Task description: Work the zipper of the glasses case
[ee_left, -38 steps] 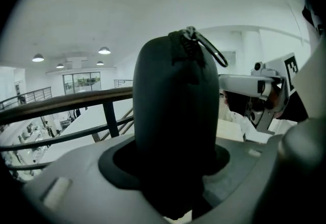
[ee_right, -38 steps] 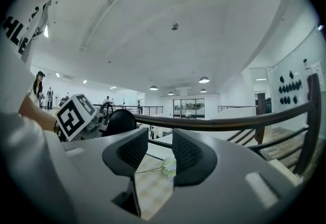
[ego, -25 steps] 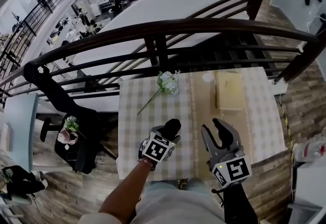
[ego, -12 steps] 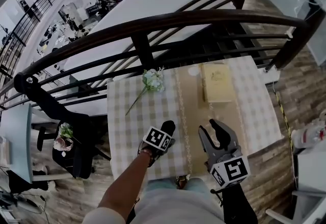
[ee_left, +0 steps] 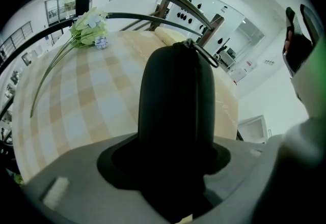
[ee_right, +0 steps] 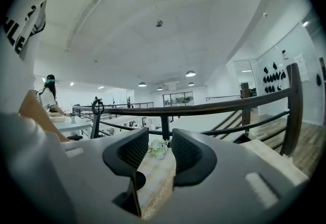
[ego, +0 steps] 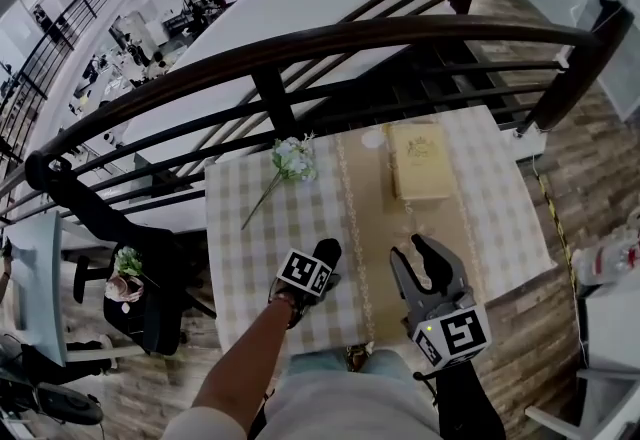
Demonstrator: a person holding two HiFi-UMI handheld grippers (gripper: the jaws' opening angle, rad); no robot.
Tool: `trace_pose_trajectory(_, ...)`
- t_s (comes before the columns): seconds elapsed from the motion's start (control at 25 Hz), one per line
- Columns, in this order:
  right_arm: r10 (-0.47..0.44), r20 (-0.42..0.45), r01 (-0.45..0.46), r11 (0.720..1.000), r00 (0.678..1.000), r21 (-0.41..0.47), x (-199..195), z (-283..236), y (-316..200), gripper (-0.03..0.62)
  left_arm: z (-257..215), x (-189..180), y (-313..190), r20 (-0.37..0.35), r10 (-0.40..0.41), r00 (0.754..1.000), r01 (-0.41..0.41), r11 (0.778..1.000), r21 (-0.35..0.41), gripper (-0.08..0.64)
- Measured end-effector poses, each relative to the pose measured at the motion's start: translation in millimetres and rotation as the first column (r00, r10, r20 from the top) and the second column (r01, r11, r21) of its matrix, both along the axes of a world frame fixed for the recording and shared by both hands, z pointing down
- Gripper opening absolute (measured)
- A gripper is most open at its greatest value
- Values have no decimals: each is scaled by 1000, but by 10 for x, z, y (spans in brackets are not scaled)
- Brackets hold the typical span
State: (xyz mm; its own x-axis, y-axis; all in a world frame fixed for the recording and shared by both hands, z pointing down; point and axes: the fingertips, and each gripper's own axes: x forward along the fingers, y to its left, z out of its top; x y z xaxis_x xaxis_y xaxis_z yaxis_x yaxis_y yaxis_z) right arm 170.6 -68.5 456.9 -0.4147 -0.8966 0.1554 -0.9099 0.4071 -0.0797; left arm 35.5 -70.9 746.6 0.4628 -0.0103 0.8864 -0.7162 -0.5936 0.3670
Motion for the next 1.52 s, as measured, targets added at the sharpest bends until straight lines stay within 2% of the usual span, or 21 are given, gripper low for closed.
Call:
trace_pose_trajectory(0.2,5,6,-5,1000,1000,2,48,-15,-4,172,-5,27,-15,-2,-10,1000,10,1000,-1,289)
trace_pose_trajectory(0.32,5,10,-5,1000,1000,2,51,-8,2,172,-18,54,-30,-17,-8,1000,8,1000,16,377)
trace_pose_trajectory(0.36,3,10,-3,1000,1000,2,47,-7,5,172,-26,65,-31,-20,0,1000,1,1000,22,387)
trace_pose_trajectory(0.52,-2,10,2,1000,1000,5,30,-23,11,173,-60,115,9,-37,20,999,-19,1000,19,393)
trace_pose_trajectory(0.72,-6,13,6,1000,1000,9,28,-21,-3,173,-132,244,112,-94,37,995,-36,999,11,422)
trace_pose_trajectory(0.92,-18,12,18,1000,1000,15,-7,-40,18,173,-188,289,197,-124,19,992,-16,1000,21,423)
trace_pose_trajectory(1.12,-28,12,28,999,1000,20,-36,-74,30,173,-335,240,132,-135,-15,991,26,996,84,423)
trace_pose_trajectory(1.28,-34,5,34,999,999,26,-67,-125,38,173,-633,137,-38,-147,-69,987,100,972,214,423)
trace_pose_trajectory(1.52,-34,9,34,999,999,26,-112,-143,7,175,-1242,-16,-247,-195,-121,973,192,894,405,422)
